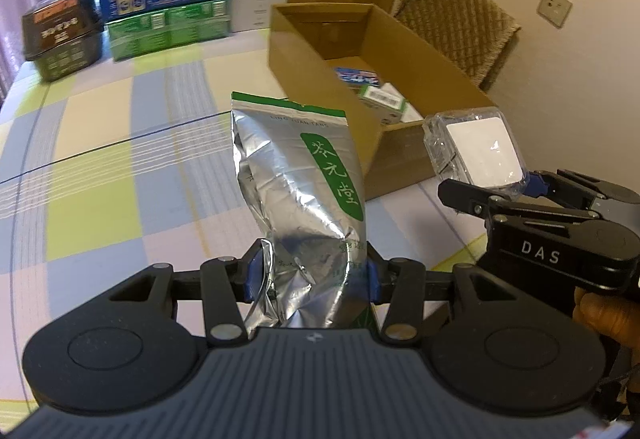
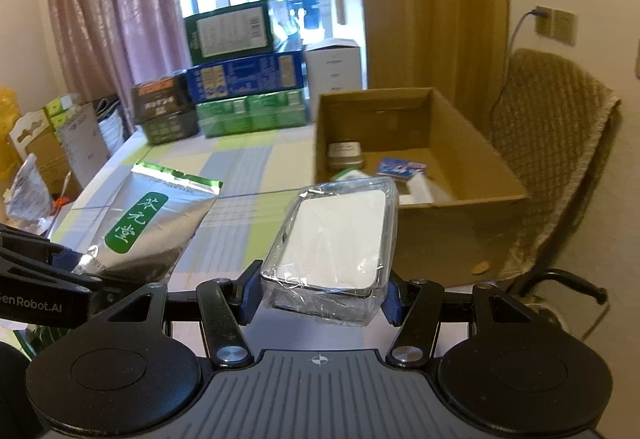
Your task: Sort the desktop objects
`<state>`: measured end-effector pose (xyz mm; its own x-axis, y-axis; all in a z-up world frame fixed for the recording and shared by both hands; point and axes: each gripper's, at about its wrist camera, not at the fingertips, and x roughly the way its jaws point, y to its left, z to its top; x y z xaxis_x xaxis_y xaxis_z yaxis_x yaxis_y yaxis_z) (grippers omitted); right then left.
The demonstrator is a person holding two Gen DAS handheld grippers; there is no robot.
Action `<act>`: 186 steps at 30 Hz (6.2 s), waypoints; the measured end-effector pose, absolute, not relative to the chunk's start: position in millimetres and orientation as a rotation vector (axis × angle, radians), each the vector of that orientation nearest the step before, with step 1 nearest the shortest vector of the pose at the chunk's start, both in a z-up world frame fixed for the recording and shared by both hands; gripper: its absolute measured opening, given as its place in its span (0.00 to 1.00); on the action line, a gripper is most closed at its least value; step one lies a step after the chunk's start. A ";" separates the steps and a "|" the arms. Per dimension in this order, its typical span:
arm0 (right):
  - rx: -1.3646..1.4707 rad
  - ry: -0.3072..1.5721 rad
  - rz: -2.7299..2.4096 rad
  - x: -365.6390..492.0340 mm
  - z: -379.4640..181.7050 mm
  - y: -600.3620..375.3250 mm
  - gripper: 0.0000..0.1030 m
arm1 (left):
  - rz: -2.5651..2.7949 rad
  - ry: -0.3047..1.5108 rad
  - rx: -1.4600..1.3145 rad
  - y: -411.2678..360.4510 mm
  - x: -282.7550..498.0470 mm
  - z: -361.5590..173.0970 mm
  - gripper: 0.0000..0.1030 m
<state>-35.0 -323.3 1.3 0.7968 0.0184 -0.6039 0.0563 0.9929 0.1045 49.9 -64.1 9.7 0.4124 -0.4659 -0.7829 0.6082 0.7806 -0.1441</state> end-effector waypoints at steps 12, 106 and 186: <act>0.145 0.641 -0.094 -47.2 4.0 -365.6 0.53 | -0.755 0.916 0.190 -109.7 45.5 16.6 0.41; 0.029 0.668 -0.073 160.4 -0.5 -472.1 0.53 | -0.743 0.952 -0.022 -256.6 251.5 23.7 0.45; 0.115 0.745 -0.118 -67.3 68.9 -397.1 0.98 | -0.592 0.734 0.096 -112.1 -10.8 72.4 0.99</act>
